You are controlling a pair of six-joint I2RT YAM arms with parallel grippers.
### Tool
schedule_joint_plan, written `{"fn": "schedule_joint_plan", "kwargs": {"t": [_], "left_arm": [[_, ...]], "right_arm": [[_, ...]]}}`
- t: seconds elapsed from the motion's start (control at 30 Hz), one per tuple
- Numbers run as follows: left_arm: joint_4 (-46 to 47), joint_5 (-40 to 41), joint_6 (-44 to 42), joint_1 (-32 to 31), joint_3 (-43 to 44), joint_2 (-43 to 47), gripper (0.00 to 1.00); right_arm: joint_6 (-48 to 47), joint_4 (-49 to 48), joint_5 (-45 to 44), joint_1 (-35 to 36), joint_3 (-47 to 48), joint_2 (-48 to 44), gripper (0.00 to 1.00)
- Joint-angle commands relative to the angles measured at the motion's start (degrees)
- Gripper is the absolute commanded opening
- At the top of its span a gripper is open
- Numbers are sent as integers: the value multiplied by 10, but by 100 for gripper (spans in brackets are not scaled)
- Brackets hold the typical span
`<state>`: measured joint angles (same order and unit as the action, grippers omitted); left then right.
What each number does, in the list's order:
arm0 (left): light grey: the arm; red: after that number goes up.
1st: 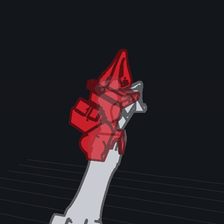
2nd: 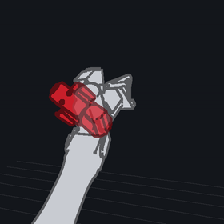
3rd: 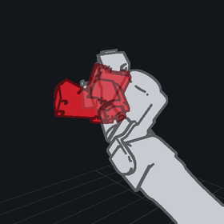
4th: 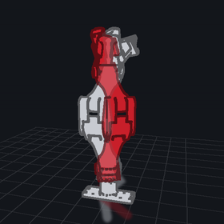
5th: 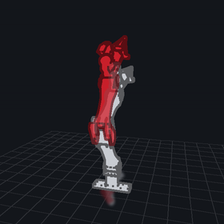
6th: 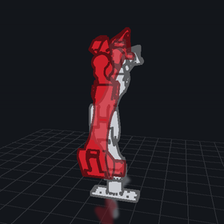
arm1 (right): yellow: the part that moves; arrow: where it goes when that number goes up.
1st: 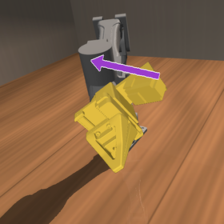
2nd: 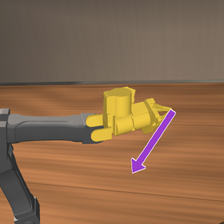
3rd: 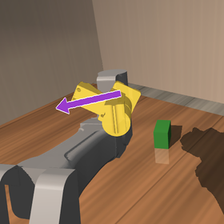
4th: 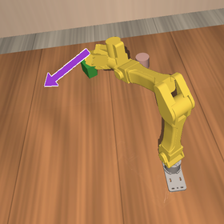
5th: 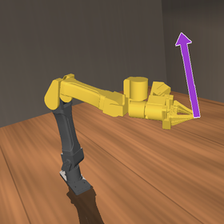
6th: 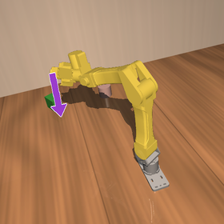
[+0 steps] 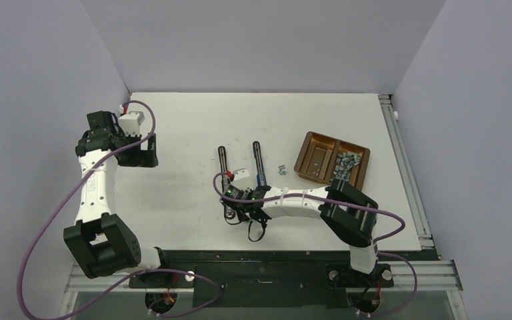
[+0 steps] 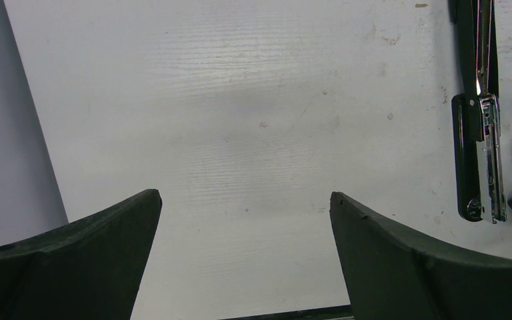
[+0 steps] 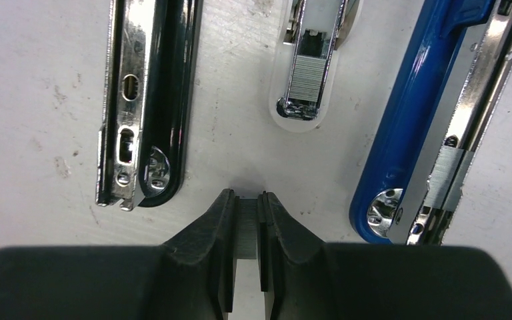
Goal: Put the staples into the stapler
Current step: Place the staple at the center of the board.
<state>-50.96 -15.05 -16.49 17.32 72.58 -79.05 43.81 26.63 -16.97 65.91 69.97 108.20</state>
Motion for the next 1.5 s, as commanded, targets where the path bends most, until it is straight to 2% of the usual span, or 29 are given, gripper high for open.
{"fn": "schedule_joint_plan", "kwargs": {"t": [0.0,0.13,0.27,0.37,0.7,0.87,1.47], "left_arm": [[17,-9,1,4,2,15,96],[17,-12,1,3,2,15,96],[16,-15,1,4,6,13,96],[16,-17,1,4,8,14,96],[17,-17,1,3,2,20,96],[15,-17,0,4,5,21,96],[14,-13,-6,11,7,25,96]], "right_arm": [[-8,-7,6,-7,21,11,9],[-7,4,5,-8,30,16,11],[-4,23,6,-8,42,14,28],[-5,47,10,-11,57,13,36],[-44,140,92,-55,125,48,41],[-62,146,119,-57,128,49,44],[-87,154,108,-56,155,42,44]]}}
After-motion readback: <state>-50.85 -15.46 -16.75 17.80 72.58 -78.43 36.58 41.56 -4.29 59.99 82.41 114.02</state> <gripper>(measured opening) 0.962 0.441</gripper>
